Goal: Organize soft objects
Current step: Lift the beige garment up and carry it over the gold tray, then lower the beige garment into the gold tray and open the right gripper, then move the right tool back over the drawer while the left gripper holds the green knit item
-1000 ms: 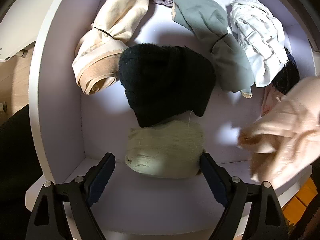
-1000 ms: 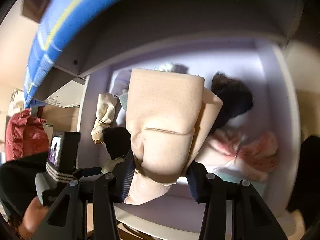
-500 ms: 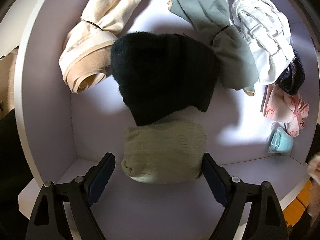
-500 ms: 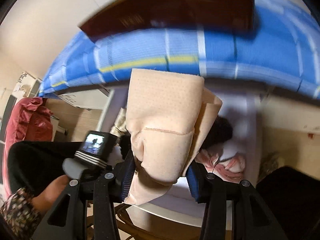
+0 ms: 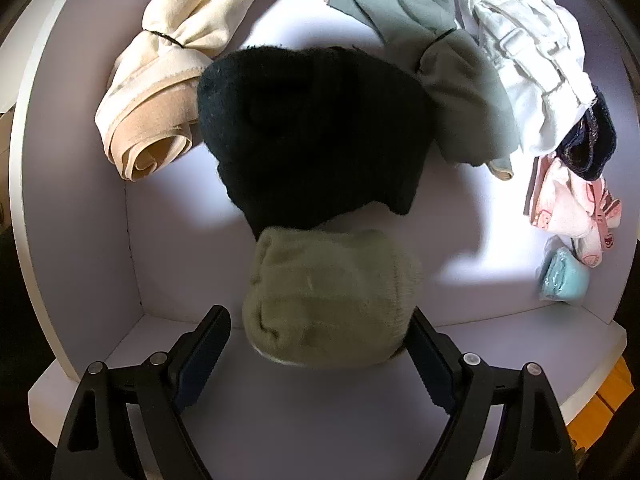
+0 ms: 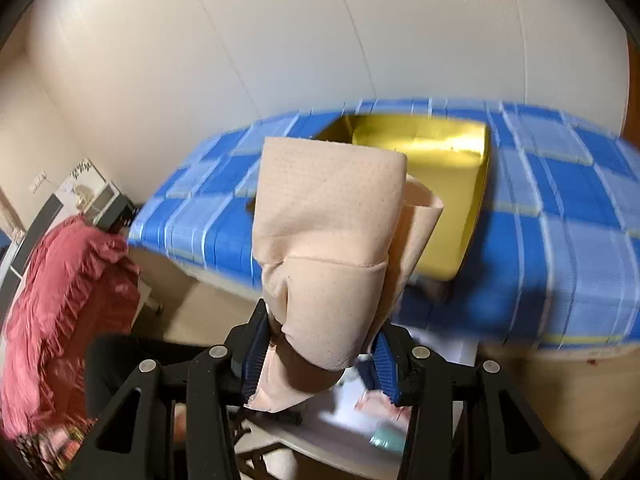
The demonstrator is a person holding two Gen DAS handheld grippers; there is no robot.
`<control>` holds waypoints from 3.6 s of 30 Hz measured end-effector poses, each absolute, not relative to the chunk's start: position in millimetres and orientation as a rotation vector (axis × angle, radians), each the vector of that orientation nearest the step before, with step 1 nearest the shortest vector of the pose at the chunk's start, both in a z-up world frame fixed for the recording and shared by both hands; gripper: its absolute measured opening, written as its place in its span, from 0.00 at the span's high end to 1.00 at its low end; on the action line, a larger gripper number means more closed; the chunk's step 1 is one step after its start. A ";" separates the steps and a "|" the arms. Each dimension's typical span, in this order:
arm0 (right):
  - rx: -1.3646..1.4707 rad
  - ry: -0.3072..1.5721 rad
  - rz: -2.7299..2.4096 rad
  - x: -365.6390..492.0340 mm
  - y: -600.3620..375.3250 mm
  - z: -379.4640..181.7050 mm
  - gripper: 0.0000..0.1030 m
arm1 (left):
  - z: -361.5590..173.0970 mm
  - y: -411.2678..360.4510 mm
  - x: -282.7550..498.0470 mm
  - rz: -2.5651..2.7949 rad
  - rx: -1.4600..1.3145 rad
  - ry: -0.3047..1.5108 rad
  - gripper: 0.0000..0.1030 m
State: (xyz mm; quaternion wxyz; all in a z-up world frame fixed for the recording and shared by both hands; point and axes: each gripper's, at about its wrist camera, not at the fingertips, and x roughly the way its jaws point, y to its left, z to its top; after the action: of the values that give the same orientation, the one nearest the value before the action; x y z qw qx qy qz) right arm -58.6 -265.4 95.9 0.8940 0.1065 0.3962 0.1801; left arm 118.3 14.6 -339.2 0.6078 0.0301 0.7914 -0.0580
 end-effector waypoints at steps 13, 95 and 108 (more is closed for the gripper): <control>0.104 0.870 0.165 64.4 -312.7 130.6 0.54 | -333.8 19.3 114.9 -0.140 0.072 1.832 0.15; 0.125 0.938 -0.054 -3.7 -351.3 19.1 0.23 | -328.4 13.7 115.6 -0.132 0.076 1.787 0.15; 0.296 1.202 0.035 -36.7 -322.5 -112.7 0.23 | -325.5 25.4 111.2 -0.131 -0.035 1.769 0.17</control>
State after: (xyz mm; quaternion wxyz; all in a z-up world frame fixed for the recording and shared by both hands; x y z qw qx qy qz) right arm -36.7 -322.5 -112.7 0.8145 0.1387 0.5631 0.0163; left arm 111.2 25.4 -325.5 0.6316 -0.0155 0.7730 -0.0574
